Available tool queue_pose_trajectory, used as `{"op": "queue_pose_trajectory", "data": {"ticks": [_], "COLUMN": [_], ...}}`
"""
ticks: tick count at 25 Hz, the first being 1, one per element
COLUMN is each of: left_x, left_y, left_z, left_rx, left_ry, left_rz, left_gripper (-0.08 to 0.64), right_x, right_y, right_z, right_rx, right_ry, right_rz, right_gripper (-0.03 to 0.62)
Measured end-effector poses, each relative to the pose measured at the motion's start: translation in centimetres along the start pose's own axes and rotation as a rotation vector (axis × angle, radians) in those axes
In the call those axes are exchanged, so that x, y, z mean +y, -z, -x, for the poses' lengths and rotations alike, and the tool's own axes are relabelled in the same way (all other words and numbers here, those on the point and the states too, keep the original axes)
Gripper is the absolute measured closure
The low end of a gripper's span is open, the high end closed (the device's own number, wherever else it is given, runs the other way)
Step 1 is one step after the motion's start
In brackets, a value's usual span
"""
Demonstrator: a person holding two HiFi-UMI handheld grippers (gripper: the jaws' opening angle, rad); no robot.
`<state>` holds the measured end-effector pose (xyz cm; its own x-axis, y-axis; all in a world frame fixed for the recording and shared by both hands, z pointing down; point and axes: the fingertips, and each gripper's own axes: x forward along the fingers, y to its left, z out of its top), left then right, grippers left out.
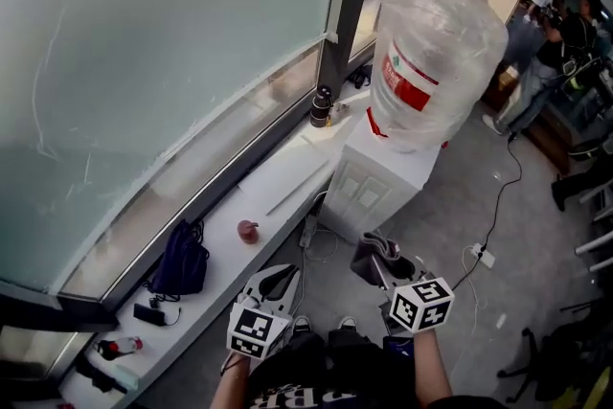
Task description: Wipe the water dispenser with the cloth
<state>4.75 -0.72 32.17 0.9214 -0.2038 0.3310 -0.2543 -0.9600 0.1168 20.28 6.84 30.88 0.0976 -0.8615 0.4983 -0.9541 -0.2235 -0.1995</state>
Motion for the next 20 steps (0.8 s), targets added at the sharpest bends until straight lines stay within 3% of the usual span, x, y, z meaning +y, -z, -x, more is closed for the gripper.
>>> {"op": "queue_pose_trajectory", "data": {"ticks": [11,20], "left_x": [-5.8,-15.4], "left_y": [-1.4,-2.6], "left_z": [-2.7,-2.6], "left_rx": [-0.009,-0.007], "left_ry": [0.135,0.231], "left_rz": [-0.045,-0.087], "left_gripper": [0.523,0.523], "right_x": [-4.0,-6.4], "right_y": [3.9,7.0], "right_z": [9.0,16.9], "right_rx": [-0.046,-0.124], "right_ry": [0.146,0.179], "right_rz": [-0.122,-0.221], "right_gripper": [0.488,0.488]}}
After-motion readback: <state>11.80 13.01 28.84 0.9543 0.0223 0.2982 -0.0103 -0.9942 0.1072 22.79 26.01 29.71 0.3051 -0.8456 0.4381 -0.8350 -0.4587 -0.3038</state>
